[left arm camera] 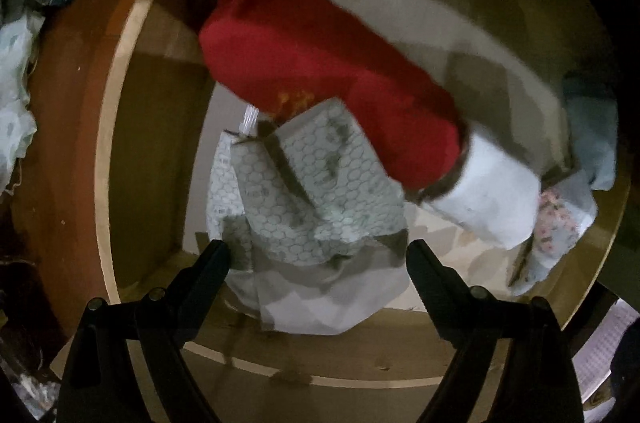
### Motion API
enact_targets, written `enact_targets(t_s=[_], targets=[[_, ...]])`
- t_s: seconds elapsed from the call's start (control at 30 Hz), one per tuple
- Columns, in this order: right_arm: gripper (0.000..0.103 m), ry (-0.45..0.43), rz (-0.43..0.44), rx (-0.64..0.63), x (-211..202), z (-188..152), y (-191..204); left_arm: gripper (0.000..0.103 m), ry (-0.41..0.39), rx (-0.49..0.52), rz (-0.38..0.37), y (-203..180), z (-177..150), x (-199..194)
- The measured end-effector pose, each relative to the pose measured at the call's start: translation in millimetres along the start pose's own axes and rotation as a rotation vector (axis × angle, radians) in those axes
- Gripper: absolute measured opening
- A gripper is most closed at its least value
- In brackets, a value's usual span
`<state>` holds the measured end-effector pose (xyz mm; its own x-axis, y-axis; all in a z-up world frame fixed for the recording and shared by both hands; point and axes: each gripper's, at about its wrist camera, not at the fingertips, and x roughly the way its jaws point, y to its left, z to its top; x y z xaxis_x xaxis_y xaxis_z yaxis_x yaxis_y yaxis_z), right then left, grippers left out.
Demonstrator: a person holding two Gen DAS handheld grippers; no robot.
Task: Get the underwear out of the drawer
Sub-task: 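Grasp the hexagon-print cloth with the left tool while the right tool holds navy cloth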
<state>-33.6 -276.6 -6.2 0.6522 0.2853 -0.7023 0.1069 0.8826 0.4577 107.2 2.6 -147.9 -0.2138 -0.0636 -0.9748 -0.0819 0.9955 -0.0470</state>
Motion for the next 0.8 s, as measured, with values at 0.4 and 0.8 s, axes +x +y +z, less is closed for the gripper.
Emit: enact_targets(t_s=[0.4,0.8], targets=[[0.026,-0.009,0.027,-0.008,-7.2,-0.1,-4.0,0.038,-0.019,0.04,0.035,3.9,-4.6,6.7],[0.026,-0.004,0.005,-0.02,-3.3,-0.7,-1.6,0.021,-0.152,0.109,-0.03,17.0,-37.3,-27.3]])
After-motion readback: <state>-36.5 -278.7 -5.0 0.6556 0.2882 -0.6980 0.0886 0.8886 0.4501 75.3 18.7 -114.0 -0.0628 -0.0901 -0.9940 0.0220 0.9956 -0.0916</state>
